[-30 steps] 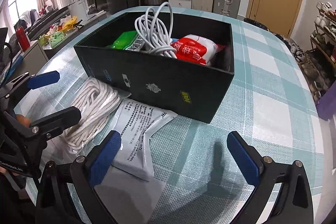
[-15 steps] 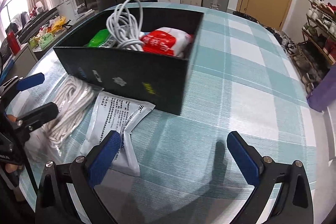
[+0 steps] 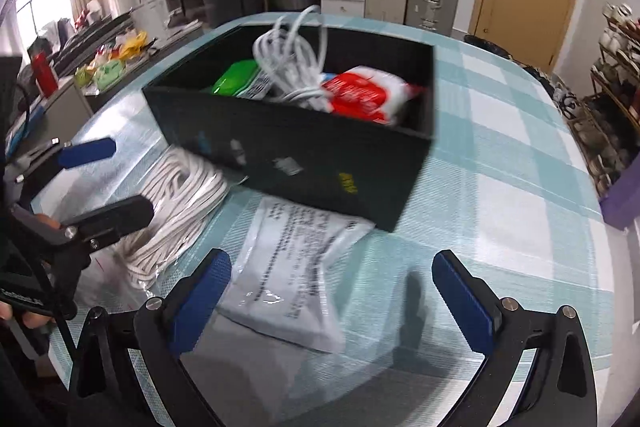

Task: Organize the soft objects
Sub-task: 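Move both grippers back toward the white packet and bagged rope, then grasp the white printed packet with the right gripper while the left grasps the bagged rope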

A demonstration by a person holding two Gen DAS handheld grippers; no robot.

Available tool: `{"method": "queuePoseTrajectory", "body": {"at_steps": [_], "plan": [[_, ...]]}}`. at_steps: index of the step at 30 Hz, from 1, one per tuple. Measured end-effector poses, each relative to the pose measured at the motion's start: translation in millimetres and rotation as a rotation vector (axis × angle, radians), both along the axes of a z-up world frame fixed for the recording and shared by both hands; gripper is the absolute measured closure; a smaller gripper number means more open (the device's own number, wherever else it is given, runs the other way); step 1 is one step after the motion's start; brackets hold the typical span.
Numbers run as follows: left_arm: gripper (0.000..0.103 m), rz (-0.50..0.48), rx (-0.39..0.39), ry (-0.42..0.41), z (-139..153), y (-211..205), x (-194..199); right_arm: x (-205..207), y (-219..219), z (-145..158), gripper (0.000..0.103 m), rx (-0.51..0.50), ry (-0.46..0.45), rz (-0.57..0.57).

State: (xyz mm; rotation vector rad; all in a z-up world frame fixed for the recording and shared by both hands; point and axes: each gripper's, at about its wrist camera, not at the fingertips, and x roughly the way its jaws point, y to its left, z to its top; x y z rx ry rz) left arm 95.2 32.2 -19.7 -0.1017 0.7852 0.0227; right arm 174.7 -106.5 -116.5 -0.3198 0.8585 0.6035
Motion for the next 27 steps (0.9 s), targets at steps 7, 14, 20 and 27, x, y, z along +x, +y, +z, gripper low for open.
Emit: {"method": "queuePoseTrajectory", "body": {"at_steps": [7, 14, 20, 27], "plan": [[0.000, 0.003, -0.008, 0.002, -0.8, 3.4, 0.9, -5.3, 6.9, -7.9, 0.001, -0.026, 0.014, -0.014], [0.000, -0.003, 0.000, 0.007, -1.3, 2.0, 2.1, 3.8, -3.0, -10.6, 0.001, -0.031, 0.033, -0.022], [0.000, -0.006, 0.000, 0.011, -1.4, 1.5, 3.6, 5.6, 0.1, -8.5, 0.002, -0.004, 0.033, -0.023], [0.000, -0.007, 0.000, 0.015, -2.5, 0.8, 4.2, -1.8, 4.9, -5.4, 0.033, 0.009, 0.014, 0.018]]}}
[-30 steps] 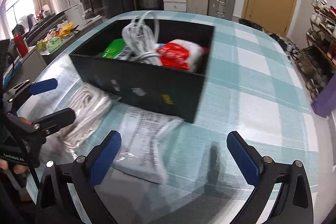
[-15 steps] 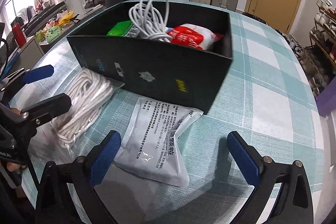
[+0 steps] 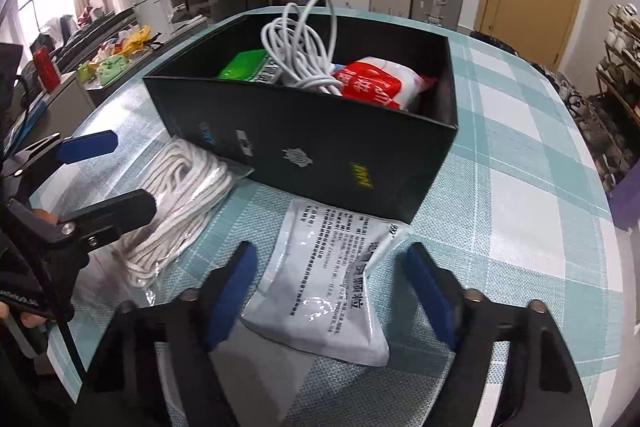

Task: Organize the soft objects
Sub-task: 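Grasp the white printed packet with the right gripper while the left grasps the bagged rope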

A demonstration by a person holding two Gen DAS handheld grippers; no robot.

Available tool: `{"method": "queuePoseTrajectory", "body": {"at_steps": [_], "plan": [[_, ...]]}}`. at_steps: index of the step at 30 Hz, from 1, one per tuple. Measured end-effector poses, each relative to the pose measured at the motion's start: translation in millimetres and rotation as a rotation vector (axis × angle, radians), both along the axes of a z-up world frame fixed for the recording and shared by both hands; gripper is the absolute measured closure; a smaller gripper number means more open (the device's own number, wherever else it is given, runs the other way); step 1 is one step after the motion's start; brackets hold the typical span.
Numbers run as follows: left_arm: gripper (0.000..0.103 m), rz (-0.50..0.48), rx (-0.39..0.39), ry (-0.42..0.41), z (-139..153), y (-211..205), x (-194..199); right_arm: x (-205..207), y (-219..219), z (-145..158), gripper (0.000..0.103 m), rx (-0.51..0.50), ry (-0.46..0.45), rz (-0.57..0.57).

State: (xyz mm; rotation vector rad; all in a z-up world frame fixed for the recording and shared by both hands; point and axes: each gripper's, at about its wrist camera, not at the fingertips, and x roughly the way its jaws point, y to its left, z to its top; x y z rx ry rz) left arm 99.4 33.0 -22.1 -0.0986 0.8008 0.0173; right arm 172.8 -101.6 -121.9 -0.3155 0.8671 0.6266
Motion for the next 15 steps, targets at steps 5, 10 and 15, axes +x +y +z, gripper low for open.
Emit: {"method": "queuePoseTrajectory", "body": {"at_steps": [5, 10, 15], "plan": [[0.000, -0.001, 0.000, 0.002, -0.2, 0.0, 0.3, -3.4, -0.3, 1.7, 0.052, 0.000, -0.001, 0.033], [0.000, -0.004, 0.011, 0.008, -1.3, -1.3, 0.5, -5.2, -1.2, 3.7, 0.063, 0.014, 0.012, 0.069], [0.000, -0.004, 0.032, 0.006, -0.8, -4.5, 0.7, -6.2, -4.4, 8.7, 0.065, 0.030, 0.010, 0.080]]}}
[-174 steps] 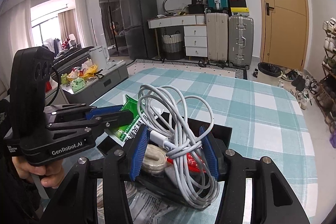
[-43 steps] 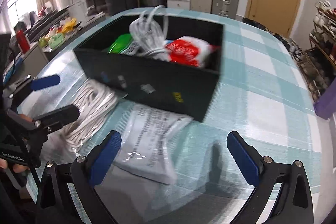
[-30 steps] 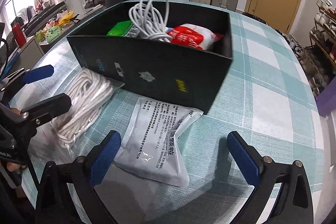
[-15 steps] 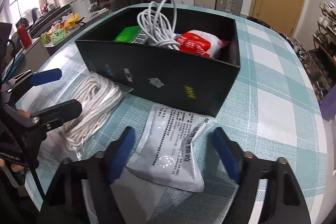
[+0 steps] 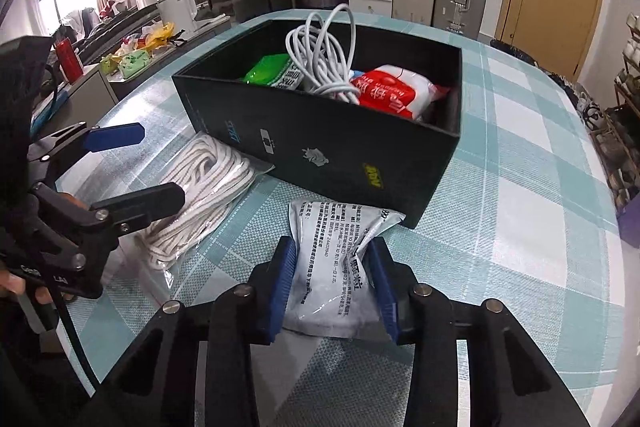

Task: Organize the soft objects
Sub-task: 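Grasp the white printed packet with the right gripper while the left grasps the bagged rope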

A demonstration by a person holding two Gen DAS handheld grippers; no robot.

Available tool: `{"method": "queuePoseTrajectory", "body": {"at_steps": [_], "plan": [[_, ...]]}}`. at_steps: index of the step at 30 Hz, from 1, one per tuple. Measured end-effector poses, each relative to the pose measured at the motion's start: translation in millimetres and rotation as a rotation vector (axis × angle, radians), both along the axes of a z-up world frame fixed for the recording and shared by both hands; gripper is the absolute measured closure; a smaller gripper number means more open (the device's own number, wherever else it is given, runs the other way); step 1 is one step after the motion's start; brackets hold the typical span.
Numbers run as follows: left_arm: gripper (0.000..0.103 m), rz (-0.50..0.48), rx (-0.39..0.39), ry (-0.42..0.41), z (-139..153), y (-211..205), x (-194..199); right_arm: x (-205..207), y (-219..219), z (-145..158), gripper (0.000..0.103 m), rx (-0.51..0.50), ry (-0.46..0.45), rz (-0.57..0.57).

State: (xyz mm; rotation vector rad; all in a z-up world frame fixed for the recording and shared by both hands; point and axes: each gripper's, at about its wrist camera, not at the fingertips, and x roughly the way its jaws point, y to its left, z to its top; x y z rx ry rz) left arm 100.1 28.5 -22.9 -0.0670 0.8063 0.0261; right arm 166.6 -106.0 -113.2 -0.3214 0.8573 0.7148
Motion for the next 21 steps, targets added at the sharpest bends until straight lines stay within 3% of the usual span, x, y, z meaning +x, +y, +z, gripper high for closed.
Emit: {"method": "queuePoseTrajectory", "body": {"at_steps": [17, 20, 21], "plan": [[0.000, -0.048, 0.015, 0.092, -7.7, -26.0, 5.3, -8.0, -6.8, 22.0, 0.065, 0.036, -0.044, 0.021], [0.006, -0.073, 0.006, 0.102, -9.2, -30.2, 5.2, -8.0, -7.9, 23.1, 0.065, 0.038, -0.045, 0.021], [0.013, -0.081, 0.004, 0.104, -9.6, -31.5, 4.6, -7.6, -8.5, 23.5, 0.065, 0.039, -0.046, 0.019]]}}
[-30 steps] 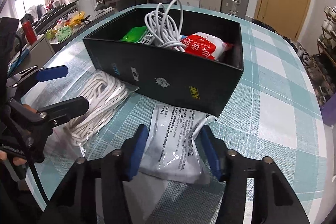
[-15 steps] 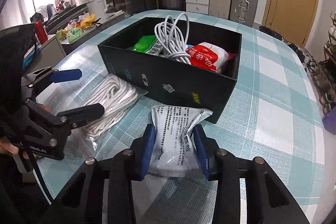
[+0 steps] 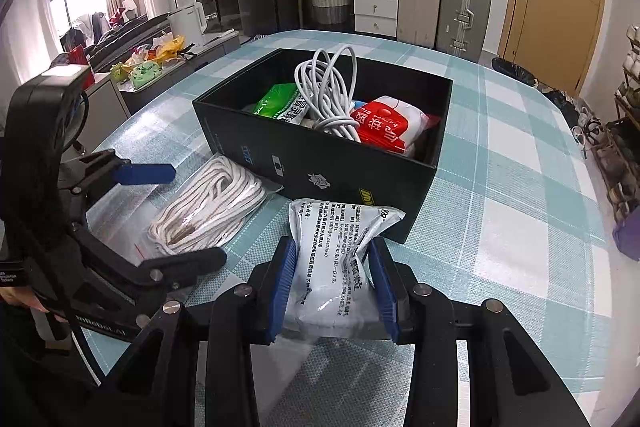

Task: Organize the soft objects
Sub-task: 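Grasp the white printed packet with the right gripper while the left grasps the bagged rope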

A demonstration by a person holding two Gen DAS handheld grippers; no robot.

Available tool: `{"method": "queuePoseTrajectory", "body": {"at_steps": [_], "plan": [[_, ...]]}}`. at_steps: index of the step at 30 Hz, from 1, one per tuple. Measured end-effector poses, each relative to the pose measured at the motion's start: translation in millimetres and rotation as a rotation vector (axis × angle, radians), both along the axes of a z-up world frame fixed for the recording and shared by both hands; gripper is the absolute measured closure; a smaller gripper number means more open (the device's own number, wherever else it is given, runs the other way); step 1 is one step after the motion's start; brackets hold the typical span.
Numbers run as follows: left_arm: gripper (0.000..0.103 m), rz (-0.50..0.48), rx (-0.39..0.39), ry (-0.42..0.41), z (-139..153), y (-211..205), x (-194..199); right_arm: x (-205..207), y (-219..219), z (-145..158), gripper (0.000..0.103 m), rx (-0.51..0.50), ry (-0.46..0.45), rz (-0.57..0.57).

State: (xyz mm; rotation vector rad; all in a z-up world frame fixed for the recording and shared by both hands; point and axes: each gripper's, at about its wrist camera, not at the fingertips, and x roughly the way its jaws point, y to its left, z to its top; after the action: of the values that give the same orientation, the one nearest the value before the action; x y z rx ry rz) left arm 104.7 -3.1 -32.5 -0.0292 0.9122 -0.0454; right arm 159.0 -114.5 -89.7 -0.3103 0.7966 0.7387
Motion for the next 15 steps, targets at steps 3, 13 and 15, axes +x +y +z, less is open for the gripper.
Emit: {"method": "queuePoseTrajectory", "body": {"at_steps": [3, 13, 15], "plan": [[0.034, -0.012, -0.003, 0.005, -1.0, -2.8, -0.2, -0.3, -1.9, 0.8, 0.065, 0.003, -0.003, -0.001], [0.067, -0.024, -0.041, -0.042, 5.5, 0.1, -7.5, -1.2, -5.4, 5.0, 0.065, 0.011, -0.010, -0.006], [0.067, -0.020, -0.045, -0.044, 6.2, 2.0, -8.4, -1.4, -6.8, 6.7, 0.065, 0.016, -0.011, -0.007]]}}
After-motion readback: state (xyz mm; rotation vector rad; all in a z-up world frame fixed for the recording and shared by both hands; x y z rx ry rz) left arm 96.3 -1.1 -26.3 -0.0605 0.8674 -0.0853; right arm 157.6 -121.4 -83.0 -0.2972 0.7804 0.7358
